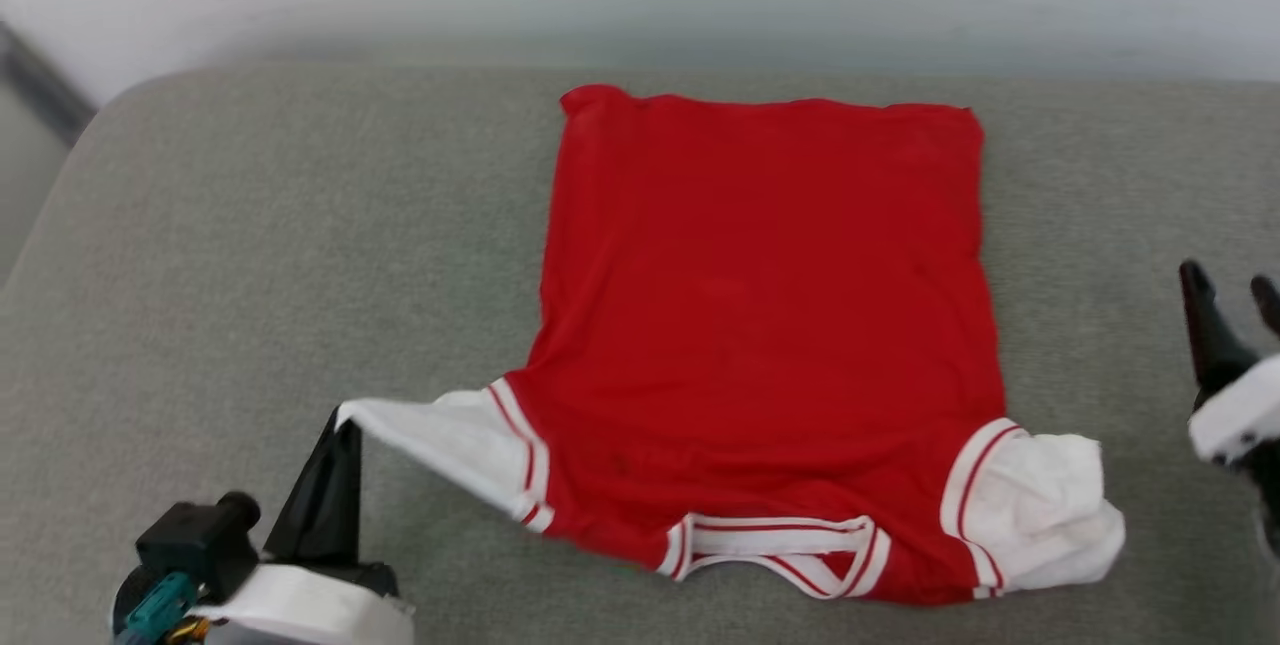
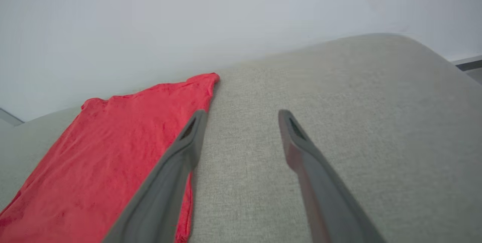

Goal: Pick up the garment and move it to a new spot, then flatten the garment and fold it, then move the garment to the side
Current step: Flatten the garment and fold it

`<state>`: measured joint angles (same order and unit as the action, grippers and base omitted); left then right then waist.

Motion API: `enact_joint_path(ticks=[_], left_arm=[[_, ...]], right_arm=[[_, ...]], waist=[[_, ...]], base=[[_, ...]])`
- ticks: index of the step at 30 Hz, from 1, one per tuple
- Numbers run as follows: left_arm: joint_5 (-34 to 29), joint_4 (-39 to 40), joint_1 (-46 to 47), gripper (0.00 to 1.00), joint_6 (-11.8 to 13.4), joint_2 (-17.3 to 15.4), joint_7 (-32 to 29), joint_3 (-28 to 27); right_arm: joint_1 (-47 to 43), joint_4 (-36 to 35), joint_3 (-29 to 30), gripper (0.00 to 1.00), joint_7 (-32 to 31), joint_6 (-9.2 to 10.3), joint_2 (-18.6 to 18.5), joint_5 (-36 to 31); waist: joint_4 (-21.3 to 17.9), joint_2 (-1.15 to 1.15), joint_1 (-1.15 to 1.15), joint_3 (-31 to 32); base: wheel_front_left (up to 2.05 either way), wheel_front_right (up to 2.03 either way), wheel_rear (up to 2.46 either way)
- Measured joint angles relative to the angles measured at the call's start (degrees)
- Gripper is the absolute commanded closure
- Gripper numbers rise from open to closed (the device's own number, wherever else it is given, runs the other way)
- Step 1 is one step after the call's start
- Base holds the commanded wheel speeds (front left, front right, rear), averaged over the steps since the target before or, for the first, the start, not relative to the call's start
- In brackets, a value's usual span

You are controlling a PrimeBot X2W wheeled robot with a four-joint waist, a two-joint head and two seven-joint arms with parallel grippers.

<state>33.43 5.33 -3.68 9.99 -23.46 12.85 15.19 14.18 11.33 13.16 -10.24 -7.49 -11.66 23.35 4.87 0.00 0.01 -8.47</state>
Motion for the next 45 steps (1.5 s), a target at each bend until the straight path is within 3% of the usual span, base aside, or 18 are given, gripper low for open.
enact_joint_path(ticks=[10,15,28,29,30,32,40,45], left_arm=[[-3.1,3.7,8.0,1.00,-2.3,3.4,1.3,3.7],[-3.9,3.8,11.4,1.00,-4.1,5.9,1.9,4.6],[-6.2,2.1,14.7,1.00,-9.6,11.4,2.1,2.6],[-6.4,1.8,14.7,1.00,-10.0,11.7,2.1,2.3],[-6.6,1.7,14.7,1.00,-10.4,12.1,2.1,2.0],[-7.1,1.1,14.7,1.00,-11.0,12.6,2.1,1.5],[-8.4,-1.5,14.5,1.00,-12.9,13.7,2.1,0.6],[-8.6,-4.0,12.3,1.00,-12.7,13.6,2.1,-0.6]], right_arm=[[25.2,12.5,0.7,0.00,-25.7,-0.01,-8.5,-2.0],[35.7,15.2,1.3,0.00,-35.3,-0.01,-10.2,-6.5],[44.1,20.2,6.4,0.00,-42.4,-0.02,-8.8,-15.0],[44.2,20.2,7.1,0.06,-42.8,-0.04,-8.7,-15.4],[44.4,20.2,7.8,0.51,-43.3,-0.05,-8.5,-15.8],[44.9,20.8,9.1,1.00,-44.5,-0.07,-8.2,-16.5],[44.6,22.1,11.3,1.00,-46.7,-0.04,-7.7,-19.7],[41.1,21.9,8.7,1.00,-46.4,-0.04,-8.6,-20.2]], waist=[[6.8,0.00,0.01,-9.0],[10.6,0.00,0.01,-14.3],[18.2,0.00,0.00,-25.4],[18.4,0.00,0.00,-25.7],[18.6,0.00,-0.01,-25.9],[18.7,0.00,-0.02,-25.8],[18.7,0.00,0.00,-23.1],[18.0,0.00,0.00,-19.2]], base=[[0.00,0.00,0.00],[0.00,0.00,0.00],[0.00,0.00,0.00],[0.00,0.00,0.00],[0.00,0.00,0.00],[0.00,0.00,0.00],[0.00,0.00,0.00],[0.00,0.00,0.00]])
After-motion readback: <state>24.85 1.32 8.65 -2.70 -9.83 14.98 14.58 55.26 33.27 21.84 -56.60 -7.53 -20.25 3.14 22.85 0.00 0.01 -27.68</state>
